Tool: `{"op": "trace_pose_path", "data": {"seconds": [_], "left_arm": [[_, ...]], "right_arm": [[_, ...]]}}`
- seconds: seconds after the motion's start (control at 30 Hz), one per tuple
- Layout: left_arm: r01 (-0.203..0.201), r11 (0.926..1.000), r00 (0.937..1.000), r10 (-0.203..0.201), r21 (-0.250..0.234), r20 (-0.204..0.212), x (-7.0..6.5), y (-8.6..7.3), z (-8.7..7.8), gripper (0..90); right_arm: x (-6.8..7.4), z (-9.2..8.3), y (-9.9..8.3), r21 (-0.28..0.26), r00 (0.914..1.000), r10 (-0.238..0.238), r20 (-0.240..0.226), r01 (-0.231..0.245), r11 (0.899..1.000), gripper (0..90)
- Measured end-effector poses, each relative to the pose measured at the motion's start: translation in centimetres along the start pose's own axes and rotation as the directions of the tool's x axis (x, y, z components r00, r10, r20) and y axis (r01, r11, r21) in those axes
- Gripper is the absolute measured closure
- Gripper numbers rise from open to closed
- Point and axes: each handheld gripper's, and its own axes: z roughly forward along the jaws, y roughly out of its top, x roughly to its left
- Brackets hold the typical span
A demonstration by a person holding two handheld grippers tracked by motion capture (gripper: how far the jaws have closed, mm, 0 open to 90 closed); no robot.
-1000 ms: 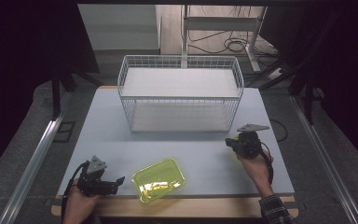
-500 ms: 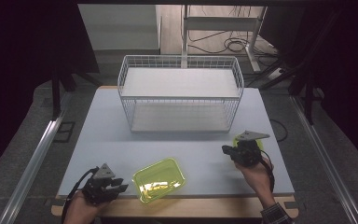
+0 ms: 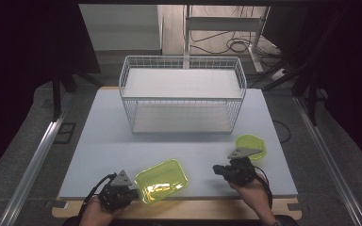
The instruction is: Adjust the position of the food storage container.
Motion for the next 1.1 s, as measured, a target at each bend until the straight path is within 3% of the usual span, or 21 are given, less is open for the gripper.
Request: {"op": "trace_pose_path", "data": {"seconds": [0.13,0.33,0.53,0.67,0.87,0.9,1.0,1.03,1.1], "left_arm": [[0.007,0.9998,0.9998,-0.007,-0.016,0.019,-0.1,0.7,0.8,87.2],[0.000,0.9996,0.9996,0.001,-0.028,0.029,-0.3,1.8,1.8,86.1],[-0.001,0.9989,0.9986,0.003,-0.047,0.052,-0.6,3.0,3.0,86.3],[-0.017,0.9985,0.9989,0.019,-0.053,0.043,-1.0,3.9,4.0,86.4],[-0.029,0.9982,0.9992,0.030,-0.053,0.026,-1.3,3.9,4.0,85.0],[-0.033,0.9981,0.9993,0.034,-0.052,0.013,-1.2,3.8,3.8,83.4],[-0.018,0.9971,0.9997,0.016,-0.075,-0.020,-0.8,3.3,3.2,67.7],[-0.015,0.9963,0.9993,0.012,-0.085,-0.036,-0.8,3.2,2.9,67.7],[-0.021,0.9948,0.9979,0.015,-0.099,-0.063,-0.6,2.8,2.4,55.0]], "right_arm": [[1.2,0.8,-0.3,0.025,0.9984,0.002,-0.057,-0.001,1.000,85.9],[2.0,1.6,-0.3,0.058,0.9974,-0.020,-0.069,0.024,0.998,84.3],[1.3,1.5,-0.4,0.058,0.9986,-0.008,-0.052,0.011,0.998,84.1],[0.9,1.2,-0.4,0.058,0.9996,-0.008,-0.029,0.009,0.998,84.2],[0.4,1.0,-0.5,0.058,0.9999,-0.007,-0.009,0.007,0.998,84.0],[0.4,0.9,-0.5,0.058,1.0000,-0.009,-0.002,0.009,0.998,83.7],[0.1,0.6,-0.5,0.048,0.9996,-0.020,0.019,0.019,0.999,79.0],[0.1,0.6,-0.5,0.048,0.9996,-0.020,0.019,0.019,0.999,79.0],[0.0,0.5,-0.5,0.038,0.9988,-0.029,0.040,0.028,0.999,73.8]]}}
